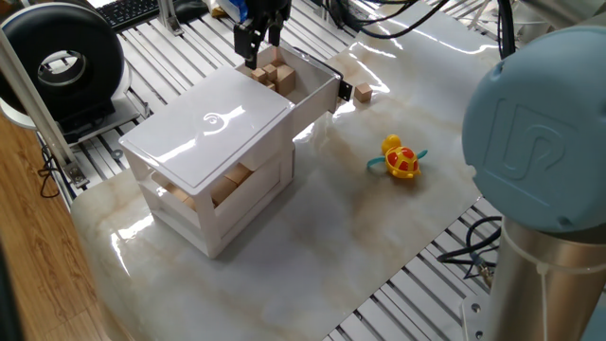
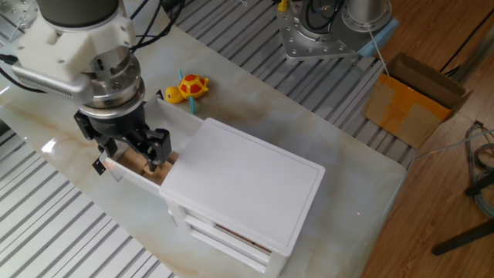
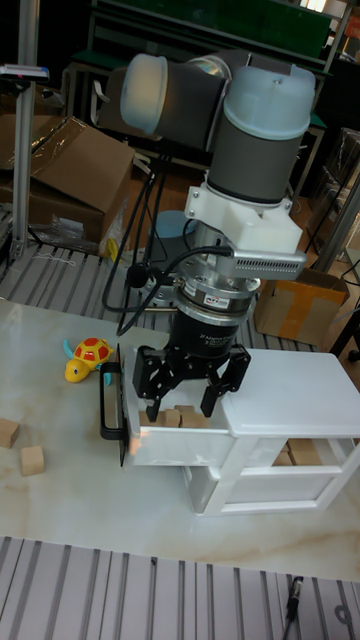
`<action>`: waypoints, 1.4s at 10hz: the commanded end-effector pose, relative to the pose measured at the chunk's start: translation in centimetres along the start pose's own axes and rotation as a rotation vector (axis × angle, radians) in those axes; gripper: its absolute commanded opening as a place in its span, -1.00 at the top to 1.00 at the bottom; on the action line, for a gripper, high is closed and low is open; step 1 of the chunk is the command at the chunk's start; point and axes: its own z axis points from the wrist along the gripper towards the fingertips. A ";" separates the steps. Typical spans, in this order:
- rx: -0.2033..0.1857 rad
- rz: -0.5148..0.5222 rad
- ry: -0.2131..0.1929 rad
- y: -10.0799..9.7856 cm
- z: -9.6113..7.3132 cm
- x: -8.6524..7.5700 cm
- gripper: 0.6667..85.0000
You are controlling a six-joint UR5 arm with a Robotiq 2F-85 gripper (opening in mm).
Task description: Take something out of a drawer
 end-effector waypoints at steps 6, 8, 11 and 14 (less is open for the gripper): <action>-0.049 0.015 -0.024 -0.3 1.4 0.3 -0.65; -0.047 0.013 -0.026 -0.6 1.9 -0.1 -0.65; -0.048 0.012 -0.028 -0.7 2.2 -0.1 -0.65; -0.062 0.020 -0.034 0.0 2.3 0.0 -0.65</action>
